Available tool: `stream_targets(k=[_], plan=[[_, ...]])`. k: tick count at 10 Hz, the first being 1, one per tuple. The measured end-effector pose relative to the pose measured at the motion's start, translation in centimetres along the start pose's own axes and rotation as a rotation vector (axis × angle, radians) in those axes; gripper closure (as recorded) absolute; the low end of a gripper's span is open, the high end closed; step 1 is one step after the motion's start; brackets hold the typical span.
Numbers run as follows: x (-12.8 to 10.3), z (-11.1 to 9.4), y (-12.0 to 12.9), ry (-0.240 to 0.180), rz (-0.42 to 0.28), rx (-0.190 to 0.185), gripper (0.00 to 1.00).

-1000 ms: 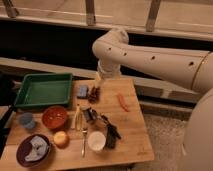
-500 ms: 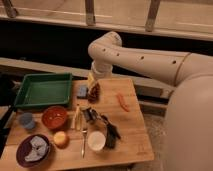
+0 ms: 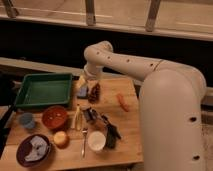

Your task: Place sponge in table surface

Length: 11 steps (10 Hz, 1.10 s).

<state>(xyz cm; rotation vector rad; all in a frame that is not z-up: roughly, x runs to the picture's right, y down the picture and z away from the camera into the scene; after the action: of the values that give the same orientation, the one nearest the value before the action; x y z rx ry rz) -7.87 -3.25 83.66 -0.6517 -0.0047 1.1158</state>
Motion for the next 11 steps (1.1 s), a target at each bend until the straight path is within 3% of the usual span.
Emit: stream_targets(k=[2, 6, 8, 11], plan=[[0.1, 1.2, -0.9, 0.016, -0.010, -0.042, 0.21], [0.1, 1.4, -0.8, 0.017, -0.012, -0.046, 0.21], [0.1, 2.6, -1.1, -0.002, 0.008, -0.071, 0.21], [-1.4, 4.9, -0.8, -0.006, -0.016, -0.051, 0.21]])
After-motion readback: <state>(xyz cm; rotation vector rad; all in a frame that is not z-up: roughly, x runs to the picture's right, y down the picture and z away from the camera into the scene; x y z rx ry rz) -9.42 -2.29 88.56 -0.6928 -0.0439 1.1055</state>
